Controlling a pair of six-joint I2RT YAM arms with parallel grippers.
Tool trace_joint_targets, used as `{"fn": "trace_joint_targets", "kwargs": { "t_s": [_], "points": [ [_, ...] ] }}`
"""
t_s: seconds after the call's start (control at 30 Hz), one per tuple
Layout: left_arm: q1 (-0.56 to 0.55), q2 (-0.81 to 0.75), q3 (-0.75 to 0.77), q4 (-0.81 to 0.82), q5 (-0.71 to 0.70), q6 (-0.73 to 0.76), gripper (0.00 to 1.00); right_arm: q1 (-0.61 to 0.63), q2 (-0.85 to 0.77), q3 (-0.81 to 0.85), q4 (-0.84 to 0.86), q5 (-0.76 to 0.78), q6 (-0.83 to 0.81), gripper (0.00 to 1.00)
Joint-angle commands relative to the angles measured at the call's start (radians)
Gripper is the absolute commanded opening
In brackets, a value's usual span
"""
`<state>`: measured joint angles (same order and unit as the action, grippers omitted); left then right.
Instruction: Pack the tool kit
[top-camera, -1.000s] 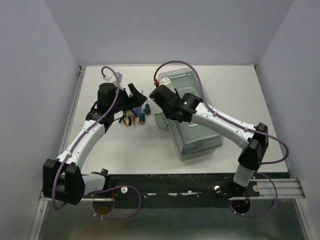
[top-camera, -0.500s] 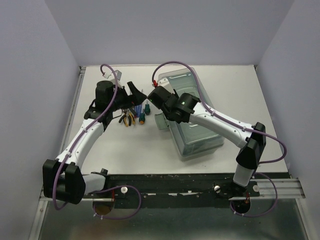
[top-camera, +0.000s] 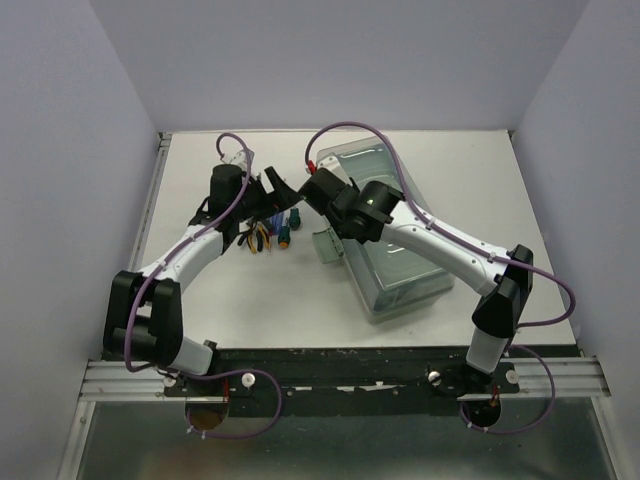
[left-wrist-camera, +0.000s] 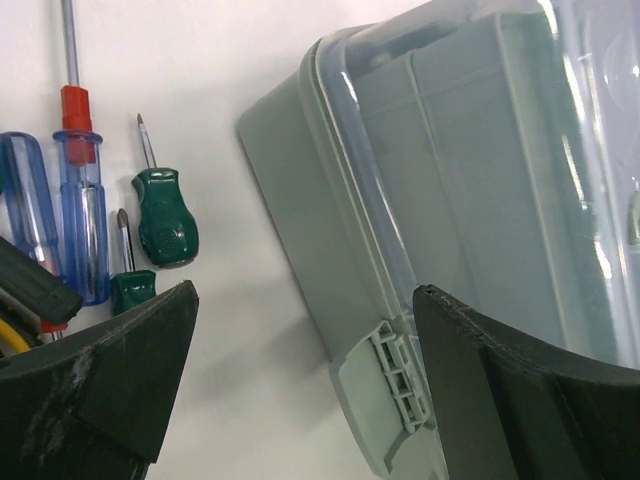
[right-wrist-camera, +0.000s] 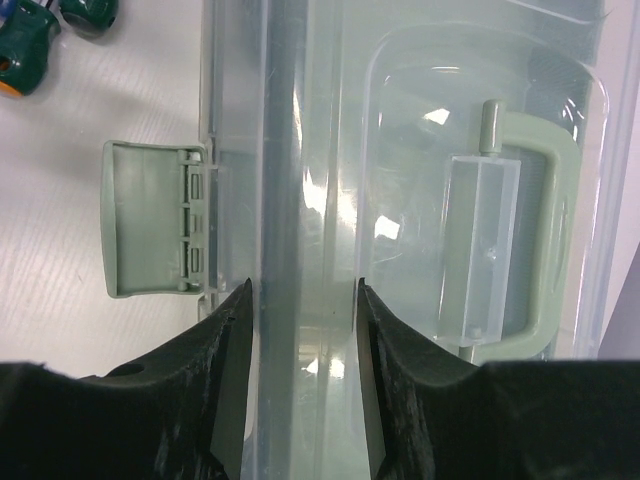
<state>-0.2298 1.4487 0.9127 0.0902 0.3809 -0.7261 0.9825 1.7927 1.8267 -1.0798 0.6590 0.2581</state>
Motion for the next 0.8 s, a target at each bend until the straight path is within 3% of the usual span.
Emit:
{"fn": "trace_joint_targets", "kwargs": {
  "t_s": [0.0,0.77],
  "points": [
    [-0.022,0.048,-0.017,0.106,0.033,-0.041,0.99,-0.010,-0.049,0.054,-0.043,0.042,-0.057,0.01],
    [-0.095,0.309,0.020,0.341,0.065,-0.147,0.99,-0.024,-0.076,0.057,-0.043,0.054,-0.068,0.01]
  ]
}}
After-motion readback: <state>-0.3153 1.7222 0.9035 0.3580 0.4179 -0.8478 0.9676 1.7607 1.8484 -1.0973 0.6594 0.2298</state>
